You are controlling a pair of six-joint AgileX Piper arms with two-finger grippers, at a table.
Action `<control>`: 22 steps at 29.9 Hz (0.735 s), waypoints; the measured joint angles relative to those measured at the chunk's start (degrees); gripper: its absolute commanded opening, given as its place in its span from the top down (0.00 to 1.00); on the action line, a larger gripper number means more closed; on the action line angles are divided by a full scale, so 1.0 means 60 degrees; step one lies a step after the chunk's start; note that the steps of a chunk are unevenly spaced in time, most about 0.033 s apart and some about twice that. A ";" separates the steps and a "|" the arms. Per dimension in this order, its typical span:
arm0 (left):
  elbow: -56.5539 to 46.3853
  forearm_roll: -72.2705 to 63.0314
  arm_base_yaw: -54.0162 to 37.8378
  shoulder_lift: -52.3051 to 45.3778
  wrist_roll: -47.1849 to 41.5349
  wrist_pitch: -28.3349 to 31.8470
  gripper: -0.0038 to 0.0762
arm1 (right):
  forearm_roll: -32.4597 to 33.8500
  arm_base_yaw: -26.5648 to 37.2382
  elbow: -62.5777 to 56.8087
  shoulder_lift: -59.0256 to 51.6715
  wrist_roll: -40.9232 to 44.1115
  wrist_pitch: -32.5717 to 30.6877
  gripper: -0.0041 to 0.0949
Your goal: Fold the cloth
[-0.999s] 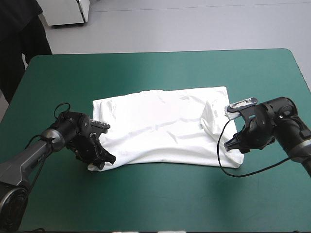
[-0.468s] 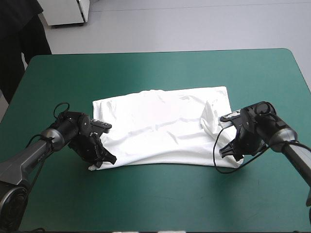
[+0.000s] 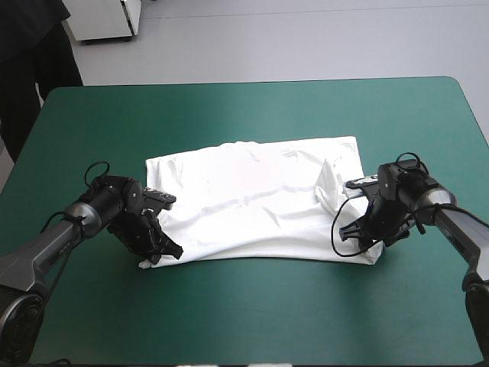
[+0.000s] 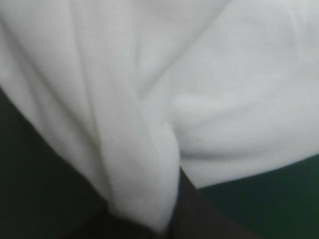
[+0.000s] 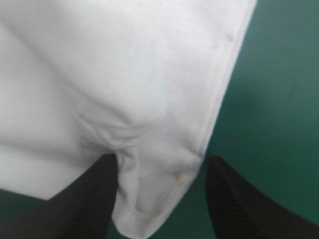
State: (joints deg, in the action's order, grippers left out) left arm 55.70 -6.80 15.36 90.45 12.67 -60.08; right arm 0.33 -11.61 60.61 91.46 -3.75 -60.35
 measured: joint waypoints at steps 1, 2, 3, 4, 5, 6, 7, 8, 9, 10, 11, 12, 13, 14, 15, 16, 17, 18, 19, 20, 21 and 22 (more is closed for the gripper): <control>0.0000 0.0008 0.0000 0.0000 0.0000 -0.0008 0.96 | -0.0055 0.0131 0.0000 0.0011 -0.0027 0.0028 0.44; 0.0000 0.0009 0.0000 0.0000 0.0000 -0.0008 0.96 | -0.0055 0.0232 0.0000 0.0011 -0.0041 0.0066 0.44; 0.0000 0.0009 0.0000 0.0000 0.0000 -0.0008 0.96 | -0.0055 0.0306 0.0000 0.0011 -0.0052 0.0098 0.44; 0.0000 0.0019 0.0000 0.0000 0.0000 -0.0008 0.96 | -0.0055 0.0355 0.0000 0.0011 -0.0065 0.0137 0.44; 0.0000 0.0019 0.0000 0.0000 0.0000 -0.0008 0.96 | -0.0055 0.0356 0.0000 0.0011 -0.0073 0.0183 0.44; 0.0000 0.0019 0.0000 0.0000 0.0009 -0.0008 0.96 | -0.0055 0.0356 0.0000 0.0011 -0.0073 0.0203 0.44; 0.0000 0.0019 0.0000 0.0000 0.0021 -0.0008 0.96 | -0.0055 0.0356 -0.0024 0.0011 -0.0073 0.0252 0.44; 0.0000 0.0010 0.0000 0.0000 0.0047 -0.0008 0.96 | -0.0055 0.0356 -0.0112 0.0011 -0.0073 0.0306 0.44; 0.0008 0.0010 0.0000 0.0000 0.0082 -0.0008 0.96 | -0.0111 0.0356 -0.0215 0.0011 -0.0076 0.0365 0.44; 0.0008 0.0010 0.0000 0.0000 0.0114 -0.0008 0.96 | -0.0140 0.0356 -0.0392 0.0011 -0.0076 0.0407 0.44; 0.0008 0.0010 0.0000 0.0000 0.0154 0.0001 0.96 | -0.0174 0.0375 -0.0539 -0.0025 -0.0076 0.0507 0.45; 0.0008 0.0010 0.0000 0.0000 0.0184 0.0001 0.96 | -0.0208 0.0409 -0.0710 -0.0075 -0.0076 0.0607 0.46; 0.0008 0.0010 0.0000 0.0000 0.0199 0.0015 0.96 | -0.0247 0.0421 -0.0878 -0.0132 -0.0076 0.0764 0.48; 0.0008 0.0010 0.0000 0.0000 0.0199 0.0023 0.96 | -0.0281 0.0445 -0.1036 -0.0202 -0.0076 0.0936 0.51; 0.0008 0.0021 0.0000 0.0000 0.0221 0.0023 0.96 | -0.0326 0.0447 -0.1141 -0.0253 -0.0068 0.1053 0.55; 0.0008 0.0030 0.0000 0.0000 0.0221 0.0026 0.96 | -0.0357 0.0447 -0.1248 -0.0303 -0.0068 0.1173 0.62; 0.0008 0.0030 0.0000 0.0000 0.0221 0.0026 0.96 | -0.0411 0.0447 -0.1323 -0.0352 -0.0068 0.1248 0.67; 0.0008 0.0040 0.0000 0.0000 0.0221 0.0034 0.96 | -0.0460 0.0447 -0.1353 -0.0367 -0.0068 0.1296 0.77; 0.0010 0.0040 0.0000 0.0000 0.0221 0.0034 0.96 | -0.0545 0.0447 -0.1394 -0.0380 -0.0077 0.1322 0.84; 0.0018 0.0051 0.0000 0.0000 0.0230 0.0045 0.96 | -0.0627 0.0447 -0.1414 -0.0388 -0.0077 0.1354 0.93; 0.0027 0.0071 0.0000 0.0000 0.0229 0.0045 0.96 | -0.0760 0.0447 -0.1425 -0.0391 -0.0126 0.1353 0.97; 0.0068 0.0094 0.0000 0.0011 0.0229 0.0003 0.96 | -0.0920 0.0447 -0.1425 -0.0391 -0.0209 0.1362 0.97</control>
State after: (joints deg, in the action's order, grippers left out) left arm 56.11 -6.23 15.36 90.51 14.04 -60.06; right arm -5.19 -8.92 52.06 89.12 -5.00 -52.18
